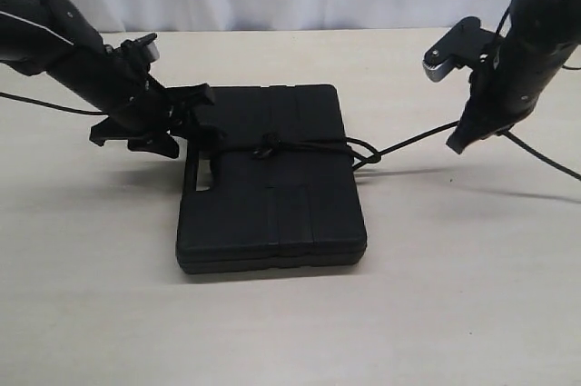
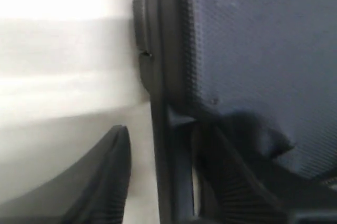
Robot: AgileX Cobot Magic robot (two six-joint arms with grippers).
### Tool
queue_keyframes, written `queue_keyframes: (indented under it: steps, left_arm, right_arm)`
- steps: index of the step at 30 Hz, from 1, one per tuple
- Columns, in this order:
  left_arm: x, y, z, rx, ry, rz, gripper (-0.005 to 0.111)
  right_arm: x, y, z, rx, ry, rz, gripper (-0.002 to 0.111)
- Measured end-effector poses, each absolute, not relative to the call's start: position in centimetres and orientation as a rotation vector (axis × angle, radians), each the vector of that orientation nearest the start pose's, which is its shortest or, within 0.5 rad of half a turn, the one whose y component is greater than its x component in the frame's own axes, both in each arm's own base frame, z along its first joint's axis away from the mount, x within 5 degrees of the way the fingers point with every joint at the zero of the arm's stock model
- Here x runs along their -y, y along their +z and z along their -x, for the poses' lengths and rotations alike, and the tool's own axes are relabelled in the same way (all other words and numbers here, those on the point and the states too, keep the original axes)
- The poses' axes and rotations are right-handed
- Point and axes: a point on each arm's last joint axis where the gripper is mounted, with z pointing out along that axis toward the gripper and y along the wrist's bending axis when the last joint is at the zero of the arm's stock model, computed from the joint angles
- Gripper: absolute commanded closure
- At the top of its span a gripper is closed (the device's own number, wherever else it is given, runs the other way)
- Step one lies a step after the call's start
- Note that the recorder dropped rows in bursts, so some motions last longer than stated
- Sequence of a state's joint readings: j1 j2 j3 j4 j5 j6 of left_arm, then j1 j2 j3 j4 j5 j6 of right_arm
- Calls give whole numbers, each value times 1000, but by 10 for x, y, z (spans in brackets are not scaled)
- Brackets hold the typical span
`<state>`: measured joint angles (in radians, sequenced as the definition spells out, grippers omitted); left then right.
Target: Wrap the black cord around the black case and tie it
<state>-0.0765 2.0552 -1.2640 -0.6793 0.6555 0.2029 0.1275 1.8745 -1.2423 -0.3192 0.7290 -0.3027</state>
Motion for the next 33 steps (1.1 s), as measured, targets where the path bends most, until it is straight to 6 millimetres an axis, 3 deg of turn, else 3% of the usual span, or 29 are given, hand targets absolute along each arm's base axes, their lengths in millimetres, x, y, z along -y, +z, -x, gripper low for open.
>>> queue_keyframes:
  steps: [5, 8, 10, 13, 16, 17, 22, 25, 27, 29, 31, 33]
  left_arm:
    - [52, 134, -394, -2822, -638, 307, 61]
    - [42, 150, -392, -2801, -631, 261, 61]
    - [36, 164, -389, -2784, -627, 231, 64]
    - [27, 185, -383, -2765, -589, 170, 84]
    - [24, 204, -371, -2795, -529, 59, 104]
    - [24, 208, -367, -2818, -513, 22, 107]
    - [18, 210, -345, -3035, -428, -129, 107]
    - [18, 214, -335, -3065, -436, -151, 107]
    - [21, 230, -315, -2952, -460, -162, 107]
    - [22, 255, -282, -2732, -417, -167, 107]
    - [20, 282, -231, -2418, -302, -182, 107]
    - [16, 296, -181, -2157, -197, -158, 107]
  right_arm:
    - [-26, 185, -373, -2752, -386, 761, 40]
    - [-25, 188, -372, -2795, -387, 697, 35]
    - [-25, 198, -371, -2802, -369, 656, 40]
    - [-29, 222, -368, -2778, -293, 561, 59]
    - [-36, 253, -359, -2748, -150, 453, 97]
    - [-37, 260, -356, -2747, -112, 442, 103]
    - [-41, 280, -334, -2818, -10, 414, 103]
    - [-40, 292, -324, -2825, 13, 320, 103]
    - [-42, 306, -304, -2778, 82, 270, 103]
    - [-42, 320, -273, -2647, 142, 261, 103]
    - [-37, 323, -230, -2426, 143, 259, 103]
    - [-32, 313, -194, -2264, 124, 265, 103]
